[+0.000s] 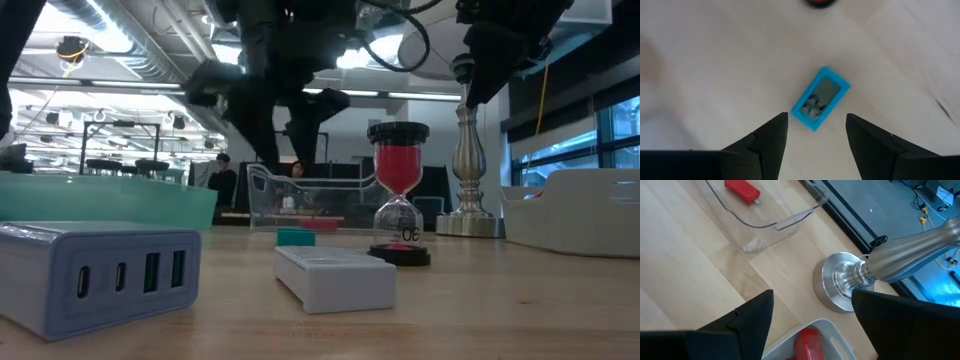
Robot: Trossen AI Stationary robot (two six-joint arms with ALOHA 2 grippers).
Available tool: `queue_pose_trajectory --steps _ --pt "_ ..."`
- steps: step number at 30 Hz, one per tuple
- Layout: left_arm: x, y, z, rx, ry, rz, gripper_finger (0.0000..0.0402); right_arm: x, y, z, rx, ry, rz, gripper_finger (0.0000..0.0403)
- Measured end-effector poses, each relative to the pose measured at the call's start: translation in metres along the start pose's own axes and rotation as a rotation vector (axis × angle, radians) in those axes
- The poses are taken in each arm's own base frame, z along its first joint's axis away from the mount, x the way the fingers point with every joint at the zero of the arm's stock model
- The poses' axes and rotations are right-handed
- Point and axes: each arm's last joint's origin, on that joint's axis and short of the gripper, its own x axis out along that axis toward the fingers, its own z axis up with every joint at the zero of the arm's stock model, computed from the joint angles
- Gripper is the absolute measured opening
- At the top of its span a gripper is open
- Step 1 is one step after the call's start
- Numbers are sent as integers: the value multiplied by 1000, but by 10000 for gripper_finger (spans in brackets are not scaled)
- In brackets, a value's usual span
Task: Pick & Place Office items
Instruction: Put the light blue digital clock into the transparent bin
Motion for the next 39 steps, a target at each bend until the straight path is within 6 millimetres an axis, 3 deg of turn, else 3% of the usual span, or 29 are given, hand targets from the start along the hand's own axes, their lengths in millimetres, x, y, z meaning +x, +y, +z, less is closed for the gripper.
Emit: queue_pose_trajectory --steps 6,12,25,34,39 --pt "24 -15 14 139 22 -57 198 0 2 1 18 -11 13 274" --pt "46 -14 16 208 25 -64 198 0 2 2 25 -13 19 274" --pt "50 2 6 267 -50 -90 198 0 2 2 28 -12 24 274" --pt "52 3 6 303 -85 -108 198 0 3 3 38 -20 32 274" --pt "64 -2 -1 320 -53 -147 198 0 4 4 44 -23 36 274"
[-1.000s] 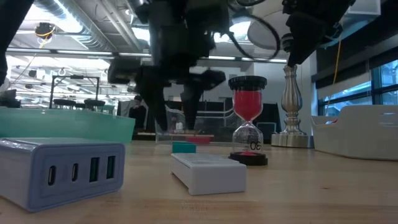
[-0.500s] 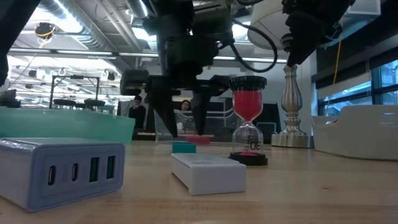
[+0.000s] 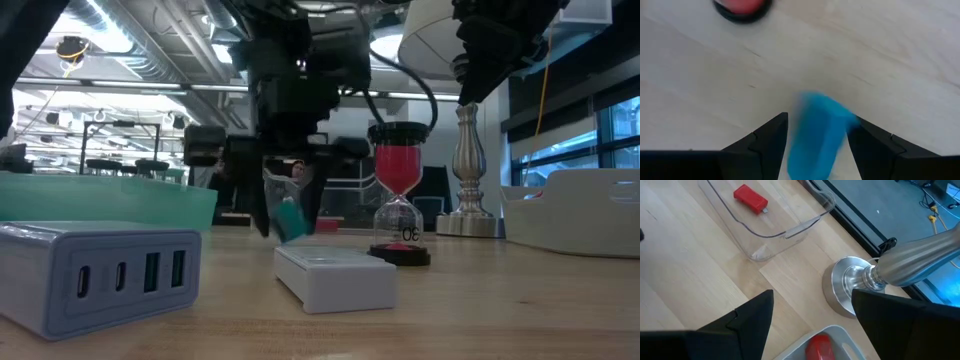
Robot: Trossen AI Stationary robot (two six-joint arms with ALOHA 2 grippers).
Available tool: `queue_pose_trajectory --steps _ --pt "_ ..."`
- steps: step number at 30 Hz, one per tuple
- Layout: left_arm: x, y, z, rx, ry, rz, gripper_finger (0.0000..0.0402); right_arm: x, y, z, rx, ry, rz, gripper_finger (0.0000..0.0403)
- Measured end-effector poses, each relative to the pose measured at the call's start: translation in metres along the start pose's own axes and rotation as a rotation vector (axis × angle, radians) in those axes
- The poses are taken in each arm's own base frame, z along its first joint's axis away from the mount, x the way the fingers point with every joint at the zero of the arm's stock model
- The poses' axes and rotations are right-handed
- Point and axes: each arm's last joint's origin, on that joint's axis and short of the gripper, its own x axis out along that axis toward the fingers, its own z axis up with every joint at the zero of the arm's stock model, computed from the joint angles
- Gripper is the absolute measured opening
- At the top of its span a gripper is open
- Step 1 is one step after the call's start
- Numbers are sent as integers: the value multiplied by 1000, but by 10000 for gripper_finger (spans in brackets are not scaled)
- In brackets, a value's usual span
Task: Pick & Place Office items
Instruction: Put the light blue digital clock into the transparent bin
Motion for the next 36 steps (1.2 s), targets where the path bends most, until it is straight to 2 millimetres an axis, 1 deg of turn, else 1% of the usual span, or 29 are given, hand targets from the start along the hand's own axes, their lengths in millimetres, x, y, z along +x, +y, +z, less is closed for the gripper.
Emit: queue_pose_trajectory --steps 3,6,10,15,22,25,27,31,34,36 --pt "10 1 -3 9 14 -13 198 0 0 0 4 -4 2 274" --pt "14 2 -3 9 32 -6 198 0 1 1 7 -8 2 274" --pt "15 2 -4 8 42 -9 190 0 1 1 10 -10 4 274" --pt "11 1 -3 -6 45 3 154 0 1 1 10 -11 3 274" --pt "10 1 -2 -53 52 8 154 0 1 1 10 -13 2 274" --pt "4 1 -2 -98 70 32 154 0 1 1 10 -13 2 274" --pt "-7 0 -1 -120 65 47 154 0 1 1 6 -13 2 274" --pt "-35 -3 -3 -200 31 70 154 0 1 1 1 -10 1 274" --pt "-63 -1 -10 -269 -1 134 154 0 1 1 -18 -6 5 274" --pt "-85 1 -18 -309 -29 190 154 0 1 1 -26 -6 6 274"
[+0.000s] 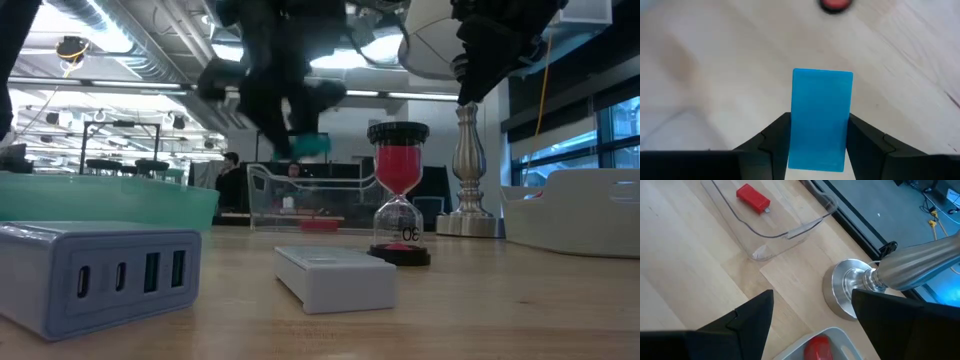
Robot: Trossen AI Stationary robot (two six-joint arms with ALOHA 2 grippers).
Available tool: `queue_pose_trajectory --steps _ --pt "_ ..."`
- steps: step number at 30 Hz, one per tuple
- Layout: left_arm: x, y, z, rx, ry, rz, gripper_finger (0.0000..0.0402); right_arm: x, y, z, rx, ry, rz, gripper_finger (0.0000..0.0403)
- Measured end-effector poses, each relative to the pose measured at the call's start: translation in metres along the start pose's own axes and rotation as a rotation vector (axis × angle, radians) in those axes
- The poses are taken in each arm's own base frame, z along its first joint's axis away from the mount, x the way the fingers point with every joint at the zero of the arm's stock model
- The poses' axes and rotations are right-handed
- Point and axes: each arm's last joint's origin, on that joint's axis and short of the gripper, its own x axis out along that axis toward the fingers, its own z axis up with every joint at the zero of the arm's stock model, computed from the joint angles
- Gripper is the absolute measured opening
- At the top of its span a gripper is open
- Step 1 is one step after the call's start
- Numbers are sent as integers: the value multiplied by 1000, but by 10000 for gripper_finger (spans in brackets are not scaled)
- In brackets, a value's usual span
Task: Pick & Place Office items
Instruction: Put the light blue digital clock into the transparent bin
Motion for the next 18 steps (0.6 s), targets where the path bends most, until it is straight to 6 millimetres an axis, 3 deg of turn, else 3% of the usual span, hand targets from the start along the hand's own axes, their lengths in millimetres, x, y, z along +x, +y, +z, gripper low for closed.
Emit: queue_pose_trajectory --steps 6,10,13,18 --pt "-48 38 -31 -174 -113 213 154 0 0 0 -20 -2 1 274" --pt "-64 71 -59 -326 -189 371 163 0 0 0 -24 -11 -8 274" --pt "-62 94 -81 -471 -244 452 164 0 0 1 -43 -15 -13 274" --pt "-36 114 -112 -712 -229 430 156 0 0 1 -56 -15 -13 274"
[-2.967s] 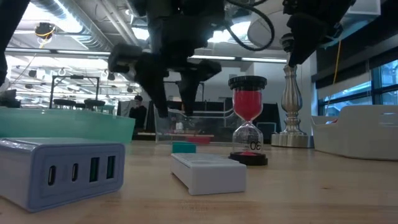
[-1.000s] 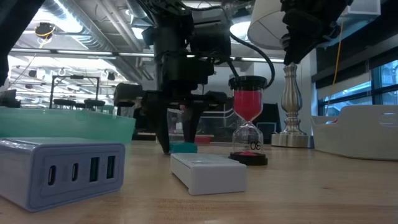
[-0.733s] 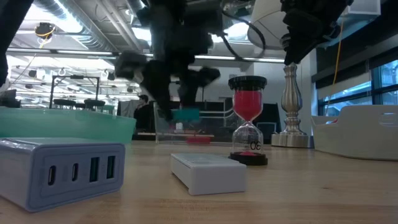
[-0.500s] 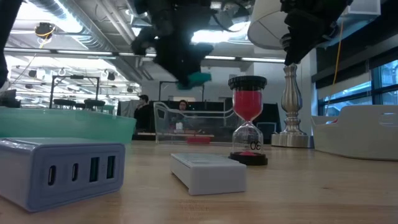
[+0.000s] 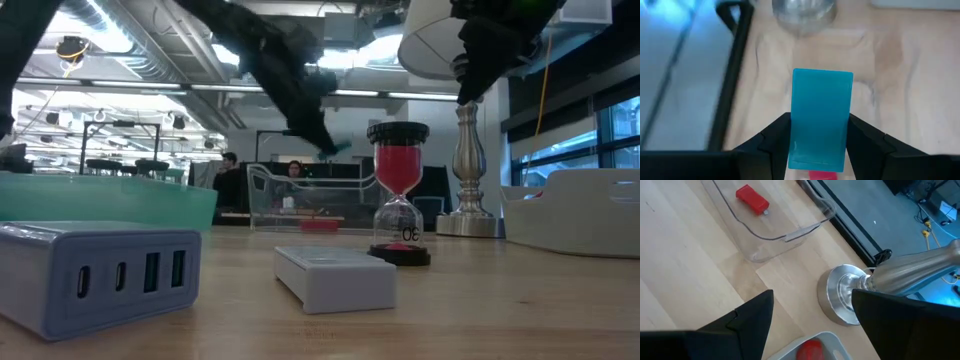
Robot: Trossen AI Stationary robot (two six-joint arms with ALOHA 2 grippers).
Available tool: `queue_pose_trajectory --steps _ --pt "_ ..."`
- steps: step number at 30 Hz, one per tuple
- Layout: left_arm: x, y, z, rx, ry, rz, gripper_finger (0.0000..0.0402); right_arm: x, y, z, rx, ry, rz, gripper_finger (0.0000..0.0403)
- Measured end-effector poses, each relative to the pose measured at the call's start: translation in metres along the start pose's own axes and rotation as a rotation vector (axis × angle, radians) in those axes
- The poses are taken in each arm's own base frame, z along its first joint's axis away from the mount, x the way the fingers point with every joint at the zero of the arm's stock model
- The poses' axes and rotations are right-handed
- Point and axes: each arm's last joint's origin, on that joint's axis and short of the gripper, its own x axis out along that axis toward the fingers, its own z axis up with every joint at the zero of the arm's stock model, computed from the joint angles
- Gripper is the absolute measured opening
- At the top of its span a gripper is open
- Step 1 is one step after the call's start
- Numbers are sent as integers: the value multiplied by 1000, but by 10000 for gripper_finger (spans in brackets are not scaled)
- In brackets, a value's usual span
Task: Pick & Place Office items
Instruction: Put the light blue digital clock into the transparent bin
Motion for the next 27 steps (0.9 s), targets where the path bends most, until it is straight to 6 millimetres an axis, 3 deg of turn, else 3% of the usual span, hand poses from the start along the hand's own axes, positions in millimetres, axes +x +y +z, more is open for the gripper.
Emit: queue_pose_trajectory --steps 5,11,16,27 --pt "37 2 -23 -78 110 -33 159 0 -1 0 -31 -15 -18 274" --pt "63 -2 -40 -77 199 -44 158 0 -1 1 -45 -35 -43 274" --pt "70 -2 -51 -74 268 -62 160 0 -2 1 -46 -43 -52 274" --pt "71 -1 -53 -84 296 -19 174 0 -2 1 -44 -47 -57 274"
